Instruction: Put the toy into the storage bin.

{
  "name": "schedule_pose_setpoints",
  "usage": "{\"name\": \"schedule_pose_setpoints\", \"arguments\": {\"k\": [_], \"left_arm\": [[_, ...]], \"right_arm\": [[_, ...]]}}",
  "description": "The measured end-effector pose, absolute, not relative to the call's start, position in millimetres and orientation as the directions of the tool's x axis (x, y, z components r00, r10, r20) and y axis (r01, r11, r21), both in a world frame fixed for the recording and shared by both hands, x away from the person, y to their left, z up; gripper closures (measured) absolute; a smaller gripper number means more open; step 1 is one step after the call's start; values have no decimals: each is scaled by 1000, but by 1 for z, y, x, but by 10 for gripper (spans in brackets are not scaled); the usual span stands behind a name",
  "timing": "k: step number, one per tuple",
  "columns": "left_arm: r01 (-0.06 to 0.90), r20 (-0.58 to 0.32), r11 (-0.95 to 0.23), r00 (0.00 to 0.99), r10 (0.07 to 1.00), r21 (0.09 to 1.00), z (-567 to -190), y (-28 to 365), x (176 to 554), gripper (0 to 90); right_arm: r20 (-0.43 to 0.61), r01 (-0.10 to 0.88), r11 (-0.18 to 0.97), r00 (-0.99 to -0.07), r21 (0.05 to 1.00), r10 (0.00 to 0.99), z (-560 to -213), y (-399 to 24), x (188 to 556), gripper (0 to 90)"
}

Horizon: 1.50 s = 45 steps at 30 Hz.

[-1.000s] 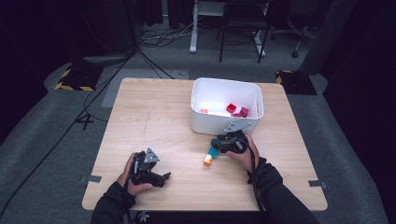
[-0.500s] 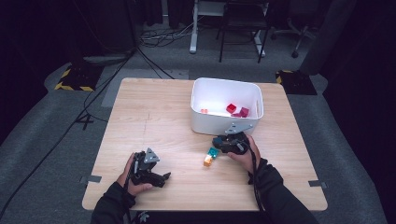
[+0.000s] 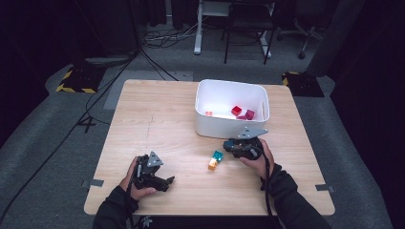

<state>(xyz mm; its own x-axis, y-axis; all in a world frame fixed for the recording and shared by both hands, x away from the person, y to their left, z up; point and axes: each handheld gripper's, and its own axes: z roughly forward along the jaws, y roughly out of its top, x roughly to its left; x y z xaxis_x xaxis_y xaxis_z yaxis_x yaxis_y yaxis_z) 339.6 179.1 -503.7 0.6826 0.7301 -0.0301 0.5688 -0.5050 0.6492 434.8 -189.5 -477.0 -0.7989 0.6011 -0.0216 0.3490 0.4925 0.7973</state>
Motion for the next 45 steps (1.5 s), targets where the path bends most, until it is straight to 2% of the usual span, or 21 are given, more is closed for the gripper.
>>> {"name": "schedule_pose_setpoints", "arguments": {"k": [27, 45], "left_arm": [[569, -31, -505, 684, 729, 649, -504, 179, 340, 4], [569, -32, -505, 684, 729, 649, -504, 179, 340, 3]], "right_arm": [[-48, 287, 426, -781, 858, 623, -433, -222, 418, 596], [-117, 200, 404, -762, 893, 637, -370, -238, 416, 596]]}}
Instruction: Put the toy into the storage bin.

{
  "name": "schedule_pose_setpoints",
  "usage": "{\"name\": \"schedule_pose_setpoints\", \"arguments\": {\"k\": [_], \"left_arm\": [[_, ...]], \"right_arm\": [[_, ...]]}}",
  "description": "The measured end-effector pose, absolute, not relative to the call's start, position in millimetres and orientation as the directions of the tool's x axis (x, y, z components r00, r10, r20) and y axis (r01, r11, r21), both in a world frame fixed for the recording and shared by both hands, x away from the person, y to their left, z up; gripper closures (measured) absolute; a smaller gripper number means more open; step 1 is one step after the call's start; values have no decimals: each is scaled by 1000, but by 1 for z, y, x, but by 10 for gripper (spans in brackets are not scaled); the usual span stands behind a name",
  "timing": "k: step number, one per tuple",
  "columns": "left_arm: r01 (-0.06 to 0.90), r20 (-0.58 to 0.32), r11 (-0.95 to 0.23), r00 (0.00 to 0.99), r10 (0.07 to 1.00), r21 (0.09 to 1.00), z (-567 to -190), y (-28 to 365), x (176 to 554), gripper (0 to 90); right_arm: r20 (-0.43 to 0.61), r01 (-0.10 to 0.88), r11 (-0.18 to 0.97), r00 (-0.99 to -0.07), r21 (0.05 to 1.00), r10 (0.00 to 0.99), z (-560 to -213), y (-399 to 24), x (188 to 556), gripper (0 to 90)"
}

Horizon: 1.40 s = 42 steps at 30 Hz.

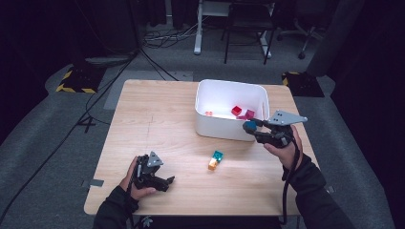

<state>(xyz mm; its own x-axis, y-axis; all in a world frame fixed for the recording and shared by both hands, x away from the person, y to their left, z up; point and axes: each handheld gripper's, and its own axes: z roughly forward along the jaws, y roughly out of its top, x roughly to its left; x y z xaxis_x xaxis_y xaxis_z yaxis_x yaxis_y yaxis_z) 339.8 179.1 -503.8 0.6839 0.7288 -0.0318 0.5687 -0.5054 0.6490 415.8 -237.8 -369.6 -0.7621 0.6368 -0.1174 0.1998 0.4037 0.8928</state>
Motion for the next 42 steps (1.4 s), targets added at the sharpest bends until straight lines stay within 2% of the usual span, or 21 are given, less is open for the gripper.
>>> {"name": "schedule_pose_setpoints", "arguments": {"k": [20, 42], "left_arm": [[569, -32, -505, 684, 729, 649, -504, 179, 340, 3], [569, -32, -505, 684, 729, 649, -504, 179, 340, 3]], "right_arm": [[-130, 176, 374, -737, 911, 663, -341, -234, 432, 596], [-129, 226, 385, -696, 895, 707, -342, -227, 467, 595]]}}
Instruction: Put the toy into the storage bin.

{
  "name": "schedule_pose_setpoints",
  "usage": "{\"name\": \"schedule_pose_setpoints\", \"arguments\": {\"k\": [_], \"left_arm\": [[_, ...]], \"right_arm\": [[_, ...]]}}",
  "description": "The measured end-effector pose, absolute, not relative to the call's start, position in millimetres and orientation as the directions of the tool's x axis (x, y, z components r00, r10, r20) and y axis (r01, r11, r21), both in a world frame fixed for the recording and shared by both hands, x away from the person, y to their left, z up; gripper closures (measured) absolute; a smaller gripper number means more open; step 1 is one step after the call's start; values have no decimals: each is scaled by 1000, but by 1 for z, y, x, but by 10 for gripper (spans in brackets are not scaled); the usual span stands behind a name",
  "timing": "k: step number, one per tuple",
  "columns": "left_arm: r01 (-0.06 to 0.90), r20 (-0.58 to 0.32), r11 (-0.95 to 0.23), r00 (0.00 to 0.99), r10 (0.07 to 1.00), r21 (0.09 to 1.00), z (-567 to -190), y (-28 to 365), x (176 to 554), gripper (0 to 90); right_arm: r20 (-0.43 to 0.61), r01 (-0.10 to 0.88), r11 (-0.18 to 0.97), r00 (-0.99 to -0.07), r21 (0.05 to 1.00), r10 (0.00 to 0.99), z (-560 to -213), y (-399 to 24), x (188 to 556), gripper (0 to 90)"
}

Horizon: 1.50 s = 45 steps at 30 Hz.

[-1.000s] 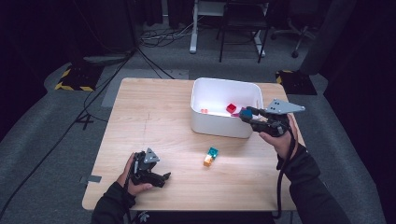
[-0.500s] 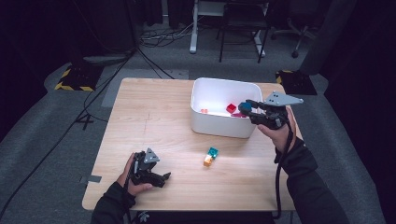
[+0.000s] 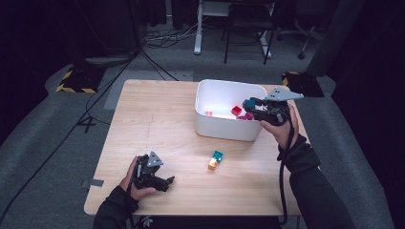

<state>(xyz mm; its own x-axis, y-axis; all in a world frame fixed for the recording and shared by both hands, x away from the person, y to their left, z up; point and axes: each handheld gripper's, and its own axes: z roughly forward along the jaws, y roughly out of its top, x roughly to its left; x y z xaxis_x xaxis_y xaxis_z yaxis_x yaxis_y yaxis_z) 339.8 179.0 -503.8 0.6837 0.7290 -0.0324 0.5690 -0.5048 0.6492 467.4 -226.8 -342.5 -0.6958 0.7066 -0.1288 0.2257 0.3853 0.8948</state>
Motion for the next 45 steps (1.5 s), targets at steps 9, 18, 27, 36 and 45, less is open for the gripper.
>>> {"name": "schedule_pose_setpoints", "arguments": {"k": [9, 18, 27, 36, 45], "left_arm": [[569, -32, -505, 684, 729, 649, -504, 179, 340, 3], [568, -30, -506, 684, 729, 650, -504, 179, 340, 3], [569, -33, -505, 684, 729, 649, -504, 179, 340, 3], [560, -18, -510, 685, 728, 653, -503, 179, 340, 3], [561, -19, -508, 684, 730, 654, -504, 179, 340, 3]], "right_arm": [[-140, 253, 413, -685, 875, 715, -351, -219, 482, 595], [-123, 284, 411, -676, 866, 726, -357, -221, 490, 594], [-119, 294, 394, -651, 871, 750, -360, -226, 490, 528], [-118, 269, 385, -667, 883, 736, -357, -229, 479, 522], [-110, 212, 366, -717, 906, 688, -347, -228, 455, 473]]}}
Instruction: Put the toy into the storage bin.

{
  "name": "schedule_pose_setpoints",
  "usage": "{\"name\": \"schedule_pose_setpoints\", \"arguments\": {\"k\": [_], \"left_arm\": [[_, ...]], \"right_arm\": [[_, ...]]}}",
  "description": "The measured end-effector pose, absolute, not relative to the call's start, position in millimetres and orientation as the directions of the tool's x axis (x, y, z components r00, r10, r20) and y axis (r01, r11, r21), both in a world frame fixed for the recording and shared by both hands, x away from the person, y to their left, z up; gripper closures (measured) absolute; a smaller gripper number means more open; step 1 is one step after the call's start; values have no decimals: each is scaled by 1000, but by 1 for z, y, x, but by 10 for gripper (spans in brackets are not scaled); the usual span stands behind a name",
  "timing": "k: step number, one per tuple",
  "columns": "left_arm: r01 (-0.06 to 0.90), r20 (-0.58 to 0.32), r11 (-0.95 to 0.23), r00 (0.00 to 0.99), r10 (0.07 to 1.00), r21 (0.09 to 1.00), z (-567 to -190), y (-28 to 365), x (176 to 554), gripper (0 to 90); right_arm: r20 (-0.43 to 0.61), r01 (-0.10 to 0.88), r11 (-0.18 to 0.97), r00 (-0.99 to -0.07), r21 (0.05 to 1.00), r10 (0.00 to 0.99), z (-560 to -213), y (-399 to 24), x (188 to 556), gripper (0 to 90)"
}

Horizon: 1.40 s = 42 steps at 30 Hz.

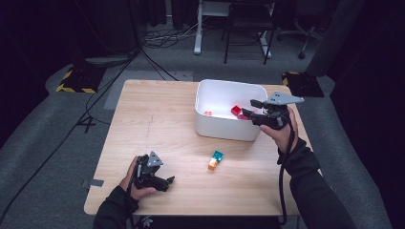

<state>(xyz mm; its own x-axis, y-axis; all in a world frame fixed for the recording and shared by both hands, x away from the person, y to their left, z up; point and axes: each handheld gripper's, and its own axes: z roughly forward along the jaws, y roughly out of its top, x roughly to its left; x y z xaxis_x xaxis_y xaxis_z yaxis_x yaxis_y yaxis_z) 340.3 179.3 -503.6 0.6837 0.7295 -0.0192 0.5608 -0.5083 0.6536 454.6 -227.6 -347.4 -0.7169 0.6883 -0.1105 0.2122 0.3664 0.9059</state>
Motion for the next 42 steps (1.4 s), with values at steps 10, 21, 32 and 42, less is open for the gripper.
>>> {"name": "schedule_pose_setpoints", "arguments": {"k": [10, 21, 32, 42], "left_arm": [[561, -20, -508, 684, 729, 654, -504, 179, 340, 3], [561, -20, -508, 684, 729, 653, -504, 179, 340, 3], [567, -29, -506, 684, 729, 650, -504, 179, 340, 3], [560, -18, -509, 684, 729, 654, -504, 179, 340, 3]], "right_arm": [[-96, 189, 352, -751, 917, 653, -349, -228, 431, 396], [-93, 174, 386, -808, 906, 582, -370, -219, 412, 321], [-79, 177, 445, -863, 878, 499, -408, -205, 402, 314], [-79, 210, 517, -873, 830, 481, -455, -191, 403, 359]]}}
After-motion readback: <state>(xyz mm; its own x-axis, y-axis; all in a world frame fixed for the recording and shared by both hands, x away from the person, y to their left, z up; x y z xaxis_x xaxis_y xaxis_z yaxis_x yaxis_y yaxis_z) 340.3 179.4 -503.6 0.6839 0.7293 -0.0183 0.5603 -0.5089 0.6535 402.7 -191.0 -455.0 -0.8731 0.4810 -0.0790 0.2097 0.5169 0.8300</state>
